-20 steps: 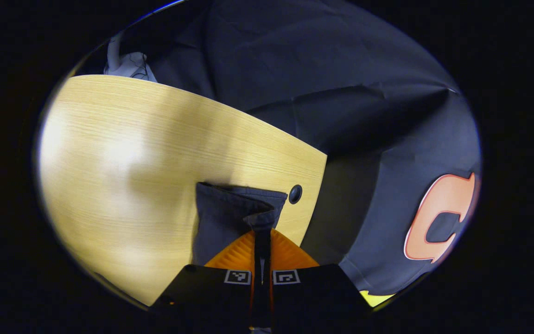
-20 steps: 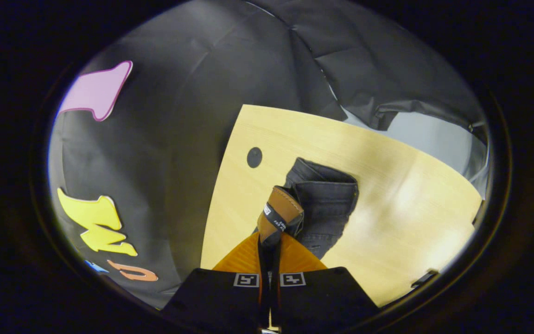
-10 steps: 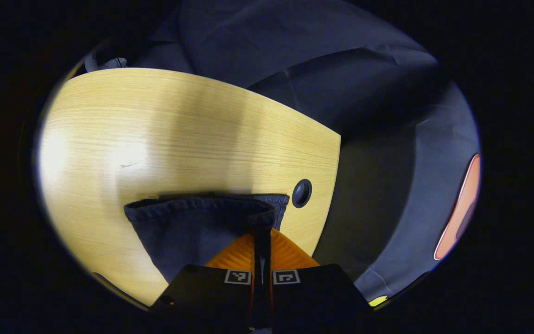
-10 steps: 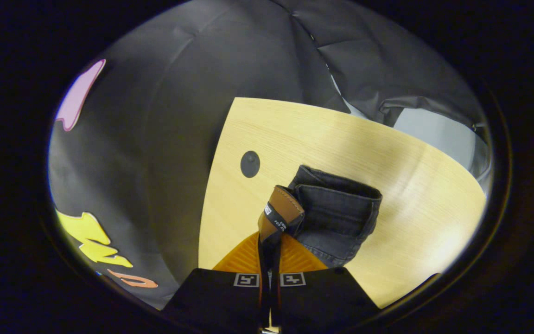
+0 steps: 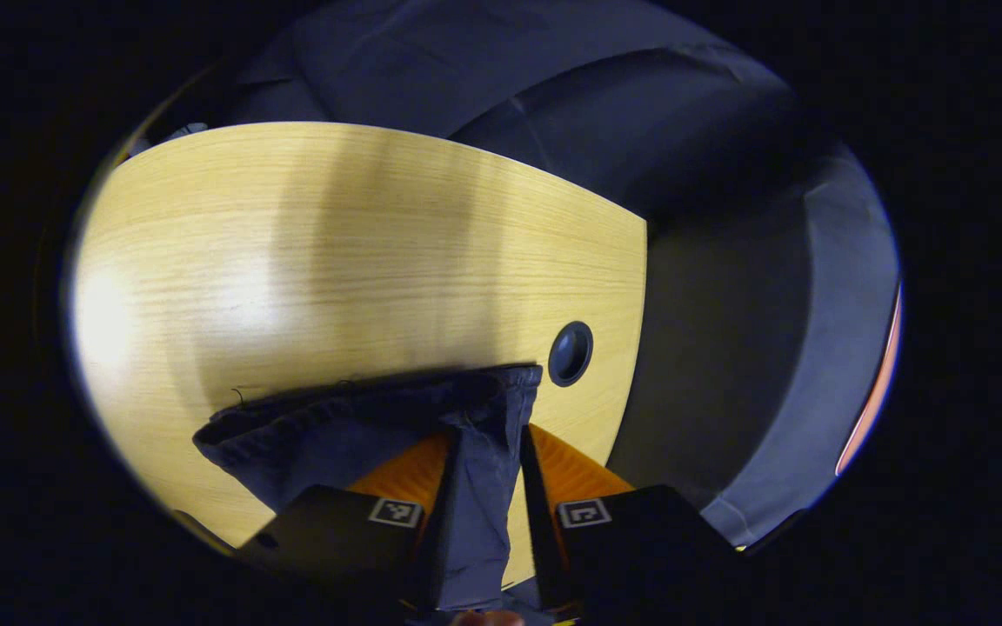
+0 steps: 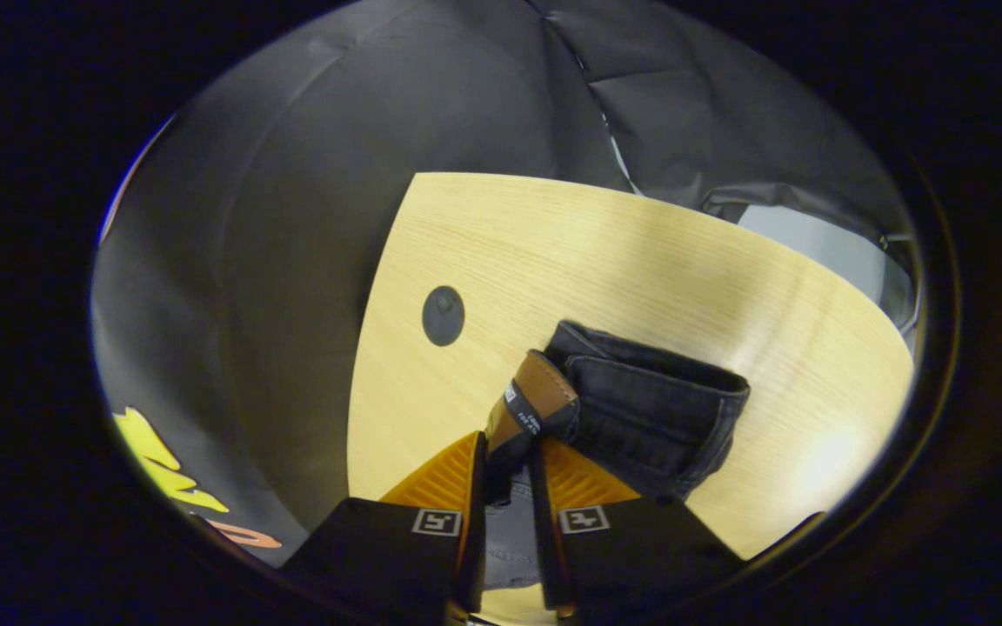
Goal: Grasp the waist and the cuffs of the jeans and fold them to make the two legs overlap; first hold the waist and fold one-third of the jeans toward the cuffs, then hold the cuffs and fold the remaining one-third in the same direction to finish folding.
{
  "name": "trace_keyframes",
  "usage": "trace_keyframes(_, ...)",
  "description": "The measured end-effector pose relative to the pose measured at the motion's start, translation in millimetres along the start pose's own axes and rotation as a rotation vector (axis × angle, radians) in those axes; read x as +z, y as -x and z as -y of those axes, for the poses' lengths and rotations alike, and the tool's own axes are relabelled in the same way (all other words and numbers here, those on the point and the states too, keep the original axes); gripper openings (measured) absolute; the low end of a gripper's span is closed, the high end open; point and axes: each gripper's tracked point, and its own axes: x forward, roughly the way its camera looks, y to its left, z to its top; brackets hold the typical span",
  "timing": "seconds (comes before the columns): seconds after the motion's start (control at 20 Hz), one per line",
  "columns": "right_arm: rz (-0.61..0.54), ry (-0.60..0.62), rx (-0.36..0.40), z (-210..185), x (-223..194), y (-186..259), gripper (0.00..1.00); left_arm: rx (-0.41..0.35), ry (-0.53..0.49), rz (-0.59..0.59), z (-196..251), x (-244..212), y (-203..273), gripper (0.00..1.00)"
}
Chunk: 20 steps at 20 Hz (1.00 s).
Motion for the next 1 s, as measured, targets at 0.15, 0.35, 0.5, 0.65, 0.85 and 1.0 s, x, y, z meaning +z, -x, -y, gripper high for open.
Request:
trace_keyframes(0.15,0.056,0.111,0.016,-7.4,4.4,25.0,0.53,0.008,-0.009,-0.002,2.5,-6.9,12.4,0.80)
trace_keyframes(0.35,0.192,0.391,-0.060,-0.1,6.8,61.8,0.94,-0.060,-0.118,0.008,30.7,-15.7,37.4,0.99)
trace_keyframes(0.5,0.329,0.636,-0.085,-4.7,-3.1,93.4,0.94,-0.112,-0.403,0.073,59.0,-39.0,89.8,0.99)
trace_keyframes(0.65,0.438,0.830,-0.014,-23.9,-36.1,139.5,0.87,-0.205,-0.716,0.190,83.5,-67.7,146.0,1.00)
trace_keyframes(0.85,0.599,1.019,0.112,-36.6,-85.6,192.2,0.97,-0.354,-0.990,0.346,96.4,-117.7,212.6,0.99)
trace_keyframes(1.0,0.700,1.068,0.169,-30.0,-120.0,232.9,1.00,-0.403,-1.163,0.457,76.4,-166.7,250.2,0.99)
